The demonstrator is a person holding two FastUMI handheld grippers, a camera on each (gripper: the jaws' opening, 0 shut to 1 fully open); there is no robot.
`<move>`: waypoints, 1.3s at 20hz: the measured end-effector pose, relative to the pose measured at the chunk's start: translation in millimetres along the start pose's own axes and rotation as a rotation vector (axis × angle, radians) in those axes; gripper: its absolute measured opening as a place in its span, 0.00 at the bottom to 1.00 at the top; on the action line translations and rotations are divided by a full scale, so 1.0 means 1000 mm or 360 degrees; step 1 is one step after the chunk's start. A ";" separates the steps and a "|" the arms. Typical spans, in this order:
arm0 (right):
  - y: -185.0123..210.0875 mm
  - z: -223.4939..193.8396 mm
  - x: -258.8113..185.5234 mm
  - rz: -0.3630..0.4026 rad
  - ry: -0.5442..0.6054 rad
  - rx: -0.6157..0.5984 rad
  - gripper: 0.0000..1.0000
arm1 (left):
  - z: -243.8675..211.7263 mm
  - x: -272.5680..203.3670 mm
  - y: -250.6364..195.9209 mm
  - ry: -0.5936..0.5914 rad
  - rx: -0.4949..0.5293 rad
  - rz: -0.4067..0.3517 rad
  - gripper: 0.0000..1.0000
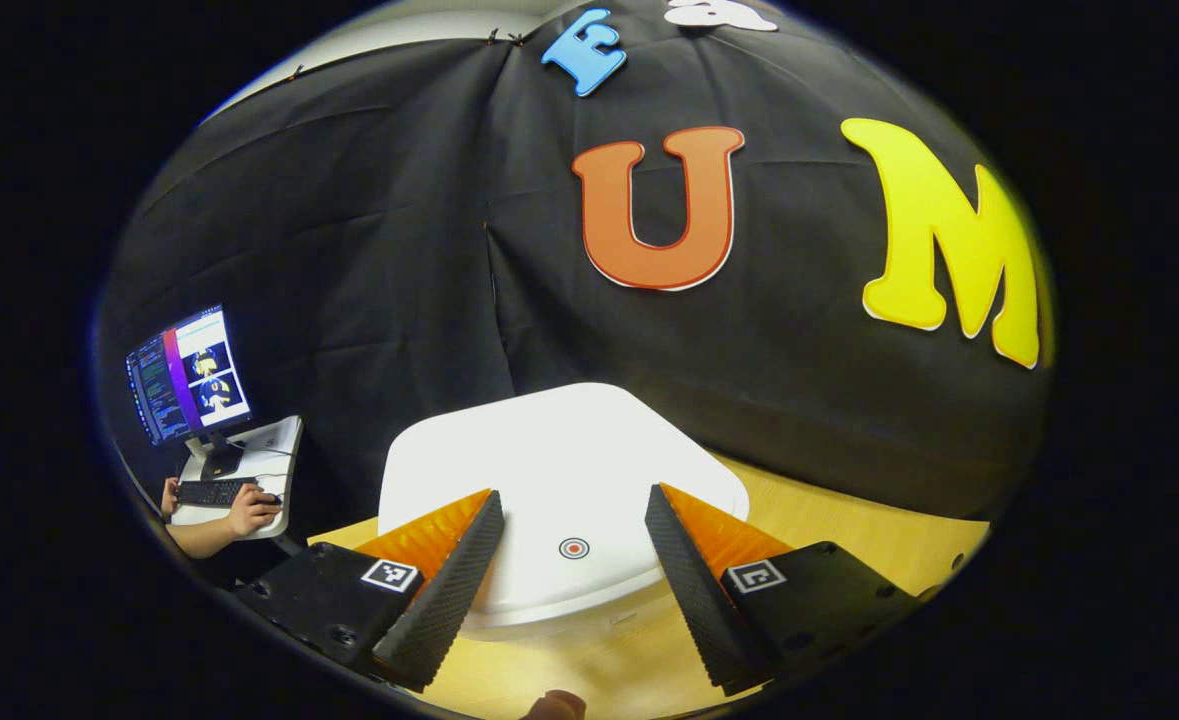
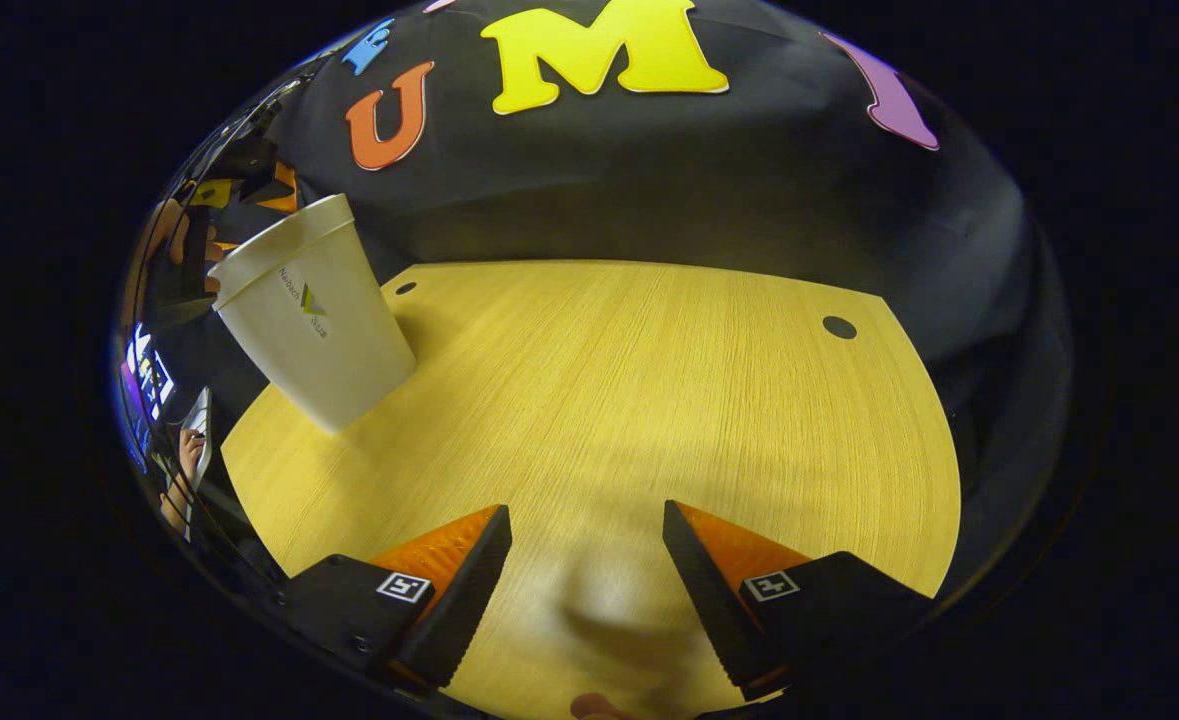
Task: Press the lid of the desktop garbage bin to open it, pick up the crumpled paper on the desktop and throw it into the bin, then pick up the pop can on the desktop and drop it into the bin, and finally close the garbage bin lid.
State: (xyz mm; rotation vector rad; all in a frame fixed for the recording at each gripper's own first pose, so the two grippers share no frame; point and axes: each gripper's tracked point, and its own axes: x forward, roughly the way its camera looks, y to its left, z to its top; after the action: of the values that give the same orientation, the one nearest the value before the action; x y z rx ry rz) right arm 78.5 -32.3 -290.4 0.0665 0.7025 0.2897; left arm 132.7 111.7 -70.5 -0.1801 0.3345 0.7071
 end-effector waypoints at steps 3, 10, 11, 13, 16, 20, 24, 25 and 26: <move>-0.006 0.011 -0.009 -0.0025 -0.0061 -0.0030 0.97 | 0.002 -0.004 0.001 0.0013 -0.0022 -0.0057 0.96; -0.005 0.055 -0.038 -0.0093 -0.0224 -0.0089 0.98 | 0.021 -0.044 -0.002 -0.0034 0.0021 -0.0294 0.96; -0.002 0.062 -0.045 -0.0106 -0.0251 -0.0086 0.98 | 0.023 -0.052 0.000 -0.0036 0.0034 -0.0329 0.96; 0.002 0.074 -0.059 -0.0149 -0.0310 -0.0074 0.98 | 0.021 -0.071 -0.002 -0.0045 0.0038 -0.0447 0.96; 0.013 0.095 -0.087 -0.0211 -0.0435 -0.0042 0.98 | 0.026 -0.096 0.009 -0.0118 0.0124 -0.0562 0.96; 0.033 0.123 -0.129 -0.0293 -0.0620 -0.0009 0.98 | 0.022 -0.123 0.011 -0.0183 0.0192 -0.0765 0.96; 0.059 0.135 -0.163 -0.0332 -0.0690 -0.0008 0.98 | 0.019 -0.155 0.018 -0.0302 0.0260 -0.0913 0.96; 0.066 0.140 -0.171 -0.0345 -0.0715 -0.0011 0.98 | 0.019 -0.163 0.018 -0.0341 0.0285 -0.0964 0.96; 0.070 0.145 -0.179 -0.0365 -0.0744 -0.0018 0.98 | 0.013 -0.170 0.027 -0.0347 0.0309 -0.0992 0.96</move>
State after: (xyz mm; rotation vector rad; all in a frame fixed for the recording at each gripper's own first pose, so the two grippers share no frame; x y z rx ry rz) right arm 25.3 -10.7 -56.6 0.0403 0.2399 0.0518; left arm -2.3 32.5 1.6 -0.0160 0.1220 0.0734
